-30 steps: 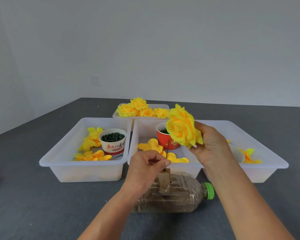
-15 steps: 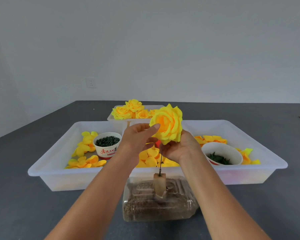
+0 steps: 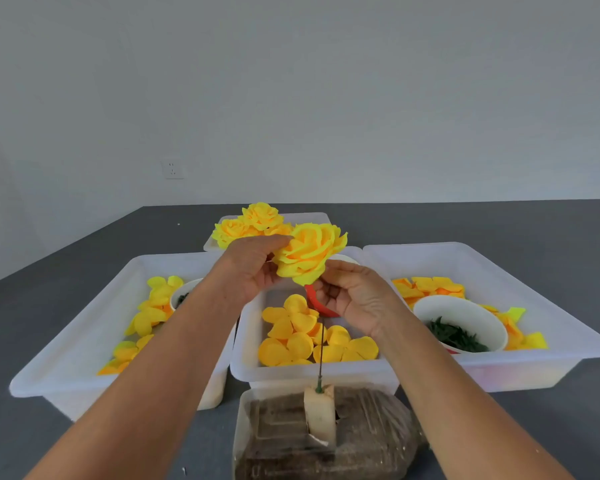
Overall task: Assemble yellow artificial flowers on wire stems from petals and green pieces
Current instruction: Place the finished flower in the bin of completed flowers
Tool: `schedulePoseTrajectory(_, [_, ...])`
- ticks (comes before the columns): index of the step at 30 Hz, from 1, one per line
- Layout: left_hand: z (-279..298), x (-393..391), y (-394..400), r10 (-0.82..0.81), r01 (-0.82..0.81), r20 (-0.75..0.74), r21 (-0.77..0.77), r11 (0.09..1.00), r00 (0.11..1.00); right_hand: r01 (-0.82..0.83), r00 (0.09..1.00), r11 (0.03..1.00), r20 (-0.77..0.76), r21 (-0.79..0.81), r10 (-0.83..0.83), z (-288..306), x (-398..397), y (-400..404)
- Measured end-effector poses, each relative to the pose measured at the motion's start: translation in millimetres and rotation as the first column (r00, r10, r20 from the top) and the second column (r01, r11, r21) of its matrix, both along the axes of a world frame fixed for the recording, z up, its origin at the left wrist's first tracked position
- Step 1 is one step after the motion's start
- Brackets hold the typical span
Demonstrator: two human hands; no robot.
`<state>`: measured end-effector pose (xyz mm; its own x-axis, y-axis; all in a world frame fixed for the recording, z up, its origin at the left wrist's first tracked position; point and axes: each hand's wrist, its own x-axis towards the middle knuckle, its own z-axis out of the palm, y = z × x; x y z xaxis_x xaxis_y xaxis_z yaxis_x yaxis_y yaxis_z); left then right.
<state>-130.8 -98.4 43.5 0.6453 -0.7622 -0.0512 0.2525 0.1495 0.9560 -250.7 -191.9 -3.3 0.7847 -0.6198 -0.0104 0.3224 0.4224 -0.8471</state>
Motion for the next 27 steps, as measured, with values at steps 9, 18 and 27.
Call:
schedulePoseTrajectory(9, [2,35,-29,-0.075,0.076,0.02,-0.046,0.996,0.997,-0.008,0.999,0.775,-0.038,-0.632,-0.02,5,26,-30])
schedulePoseTrajectory(18, [-33,64,-42,-0.12,0.116,-0.011,-0.182,0.976,0.993,0.164,0.964,0.577,0.007,-0.8,-0.264,-13,54,-52])
schedulePoseTrajectory(27, [-48,62,-41,0.224,-0.189,0.338,-0.135,0.973,0.914,0.055,0.927,0.541,-0.158,-0.839,-0.339,-29,53,-63])
